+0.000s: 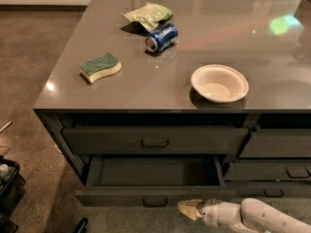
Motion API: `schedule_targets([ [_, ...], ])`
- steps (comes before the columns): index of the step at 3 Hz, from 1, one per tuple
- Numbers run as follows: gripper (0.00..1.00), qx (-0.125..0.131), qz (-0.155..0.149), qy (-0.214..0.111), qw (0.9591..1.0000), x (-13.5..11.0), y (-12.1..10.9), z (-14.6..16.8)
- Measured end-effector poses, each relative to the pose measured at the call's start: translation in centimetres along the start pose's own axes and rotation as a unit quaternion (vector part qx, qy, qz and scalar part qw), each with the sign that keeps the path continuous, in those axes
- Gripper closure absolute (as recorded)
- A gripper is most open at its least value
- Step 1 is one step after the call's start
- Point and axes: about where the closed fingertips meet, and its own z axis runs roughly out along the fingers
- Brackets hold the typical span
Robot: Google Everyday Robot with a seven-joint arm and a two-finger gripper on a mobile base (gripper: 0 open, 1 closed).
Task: Close middle drawer
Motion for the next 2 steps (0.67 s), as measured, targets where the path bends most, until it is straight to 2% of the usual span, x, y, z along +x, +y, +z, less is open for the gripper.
schedule_targets([
  [1,1.0,0.008,-0.024,-0.017,0.9995,-1.4,-0.8,1.7],
  [2,1.0,0.024,-0.056,-0.046,0.9971,-4.3,-2.0,4.1],
])
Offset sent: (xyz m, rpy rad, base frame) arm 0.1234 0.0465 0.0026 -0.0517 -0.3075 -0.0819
